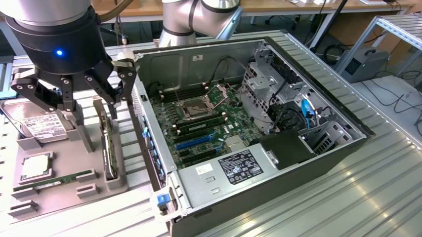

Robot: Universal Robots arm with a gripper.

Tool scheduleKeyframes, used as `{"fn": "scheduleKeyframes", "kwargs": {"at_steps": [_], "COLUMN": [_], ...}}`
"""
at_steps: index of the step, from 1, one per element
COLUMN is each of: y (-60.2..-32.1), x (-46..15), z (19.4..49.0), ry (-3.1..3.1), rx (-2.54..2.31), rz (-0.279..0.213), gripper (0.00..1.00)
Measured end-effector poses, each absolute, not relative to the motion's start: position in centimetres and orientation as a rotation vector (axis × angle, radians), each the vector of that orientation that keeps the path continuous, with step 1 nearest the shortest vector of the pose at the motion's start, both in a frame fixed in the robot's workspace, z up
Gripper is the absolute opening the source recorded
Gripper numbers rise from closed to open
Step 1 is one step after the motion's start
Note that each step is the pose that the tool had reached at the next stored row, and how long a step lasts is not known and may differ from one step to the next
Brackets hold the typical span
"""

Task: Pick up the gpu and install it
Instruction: 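Pick up the gpu and move the gpu toward the slot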

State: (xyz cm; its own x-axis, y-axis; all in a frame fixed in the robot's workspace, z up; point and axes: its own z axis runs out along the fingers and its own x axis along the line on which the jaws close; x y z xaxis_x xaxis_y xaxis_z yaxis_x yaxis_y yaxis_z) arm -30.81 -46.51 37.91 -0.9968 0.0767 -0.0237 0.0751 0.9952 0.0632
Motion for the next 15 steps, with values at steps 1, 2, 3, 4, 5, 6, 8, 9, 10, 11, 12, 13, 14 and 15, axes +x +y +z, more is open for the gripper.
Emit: {"fn": "scheduleKeyframes", "kwargs": {"at_steps": [1, 2, 3, 4, 5, 6, 8, 9, 10, 11, 12, 13, 14, 15], "y": [-46.51, -46.51, -46.51, -46.51, -46.51, -46.51, -46.51, -46.51, -46.51, -46.51, -46.51, -46.51, -46.51, -46.51], "x": [-30.81, -30.81, -30.80, -30.81, -30.81, -30.81, -30.81, -30.81, -30.81, -30.81, -30.81, -30.81, -30.81, -30.81], "z": [37.89, 37.87, 37.84, 37.82, 37.79, 37.77, 37.72, 37.69, 37.65, 37.63, 37.58, 37.55, 37.52, 37.48], "ry": [3.112, 3.112, 3.112, 3.112, 3.112, 3.112, 3.112, 3.112, 3.112, 3.112, 3.112, 3.112, 3.112, 3.112], "rx": [0.118, 0.118, 0.118, 0.118, 0.118, 0.118, 0.118, 0.118, 0.118, 0.118, 0.118, 0.118, 0.118, 0.118], "rz": [0.097, 0.097, 0.097, 0.097, 0.097, 0.097, 0.097, 0.097, 0.097, 0.097, 0.097, 0.097, 0.097, 0.097], "gripper": [0.54, 0.54, 0.54, 0.54, 0.54, 0.54, 0.54, 0.54, 0.54, 0.54, 0.54, 0.54, 0.54, 0.54]}}
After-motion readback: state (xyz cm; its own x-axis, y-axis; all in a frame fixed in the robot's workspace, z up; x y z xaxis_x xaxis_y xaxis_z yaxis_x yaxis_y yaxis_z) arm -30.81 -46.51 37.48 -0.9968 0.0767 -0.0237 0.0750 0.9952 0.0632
